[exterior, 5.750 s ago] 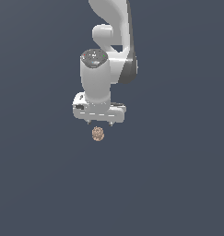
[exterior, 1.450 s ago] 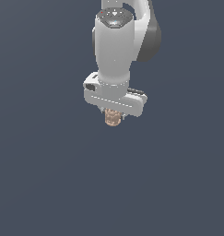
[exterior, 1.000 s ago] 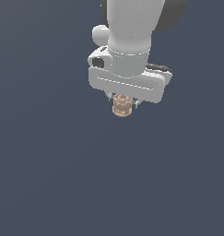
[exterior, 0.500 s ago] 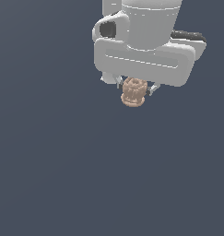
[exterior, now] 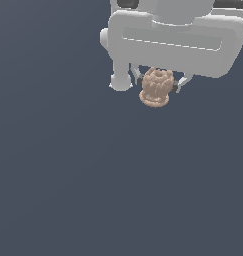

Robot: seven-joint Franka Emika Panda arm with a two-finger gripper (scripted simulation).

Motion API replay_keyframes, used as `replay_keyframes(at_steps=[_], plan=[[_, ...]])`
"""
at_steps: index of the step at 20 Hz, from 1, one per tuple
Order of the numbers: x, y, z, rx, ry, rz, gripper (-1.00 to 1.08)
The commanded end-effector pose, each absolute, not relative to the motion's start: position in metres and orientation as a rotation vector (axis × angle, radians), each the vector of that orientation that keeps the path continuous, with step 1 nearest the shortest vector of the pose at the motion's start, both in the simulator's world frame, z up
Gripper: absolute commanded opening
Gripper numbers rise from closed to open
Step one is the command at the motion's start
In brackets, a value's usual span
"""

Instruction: Pick up the object and move it to a goal position.

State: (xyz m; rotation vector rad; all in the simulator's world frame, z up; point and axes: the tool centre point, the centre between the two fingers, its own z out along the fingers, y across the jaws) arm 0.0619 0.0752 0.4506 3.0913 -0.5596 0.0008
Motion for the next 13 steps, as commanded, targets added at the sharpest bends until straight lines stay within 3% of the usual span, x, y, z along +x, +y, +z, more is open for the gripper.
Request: replay_keyframes(at_steps=[1,13], plan=[[0.064,0.077,0.457,3.091,-0.56,0.0,-1.0],[0.068,0.081,0.467,3.091,-0.559,0.0,-1.0]])
